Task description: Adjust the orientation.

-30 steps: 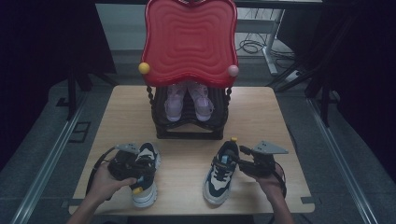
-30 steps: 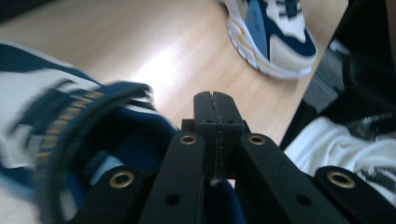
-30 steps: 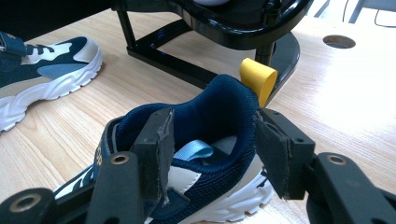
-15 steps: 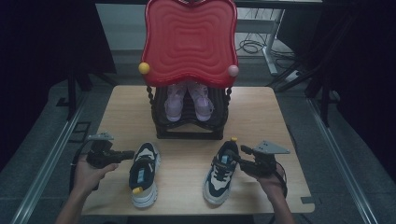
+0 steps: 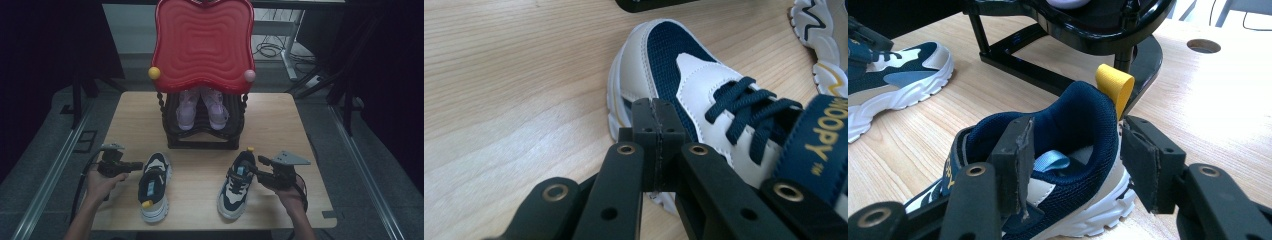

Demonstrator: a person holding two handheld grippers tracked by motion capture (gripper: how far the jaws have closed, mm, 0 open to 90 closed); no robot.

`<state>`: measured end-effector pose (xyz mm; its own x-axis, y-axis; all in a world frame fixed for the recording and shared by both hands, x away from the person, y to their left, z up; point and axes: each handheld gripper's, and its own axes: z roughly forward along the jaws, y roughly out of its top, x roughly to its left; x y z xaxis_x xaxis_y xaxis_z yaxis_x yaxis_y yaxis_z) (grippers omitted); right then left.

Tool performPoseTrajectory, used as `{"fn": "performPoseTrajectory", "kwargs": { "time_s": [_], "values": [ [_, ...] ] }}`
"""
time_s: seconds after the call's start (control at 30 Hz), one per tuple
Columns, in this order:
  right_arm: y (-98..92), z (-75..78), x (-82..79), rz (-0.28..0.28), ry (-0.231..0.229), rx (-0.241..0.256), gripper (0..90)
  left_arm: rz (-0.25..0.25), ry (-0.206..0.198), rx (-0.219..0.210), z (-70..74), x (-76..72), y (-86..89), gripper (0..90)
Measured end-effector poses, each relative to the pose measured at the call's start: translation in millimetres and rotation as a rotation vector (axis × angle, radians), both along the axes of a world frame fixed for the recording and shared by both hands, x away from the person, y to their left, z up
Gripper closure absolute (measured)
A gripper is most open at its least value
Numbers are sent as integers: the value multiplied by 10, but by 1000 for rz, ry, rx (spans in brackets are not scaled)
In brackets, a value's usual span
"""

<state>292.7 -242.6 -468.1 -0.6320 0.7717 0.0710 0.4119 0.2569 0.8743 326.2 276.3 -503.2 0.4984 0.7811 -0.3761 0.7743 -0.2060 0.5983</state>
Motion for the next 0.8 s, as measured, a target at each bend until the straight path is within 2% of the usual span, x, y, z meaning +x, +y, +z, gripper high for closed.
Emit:
{"fn": "performPoseTrajectory", "kwargs": {
  "time_s": [0.17,0.33,0.47,0.8],
  "values": [
    [-3,2,-2,0,-2,0,473,-3,12,-10,-68,69,-54,900],
    [-2,-1,-1,1,0,0,473,-17,-3,-14,-86,139,-153,900],
    [-7,-4,2,0,0,-1,473,-31,1,-17,-92,200,-241,900],
    [-8,-6,2,1,0,-3,473,-56,-1,-49,-113,250,-430,900]
  ]
}}
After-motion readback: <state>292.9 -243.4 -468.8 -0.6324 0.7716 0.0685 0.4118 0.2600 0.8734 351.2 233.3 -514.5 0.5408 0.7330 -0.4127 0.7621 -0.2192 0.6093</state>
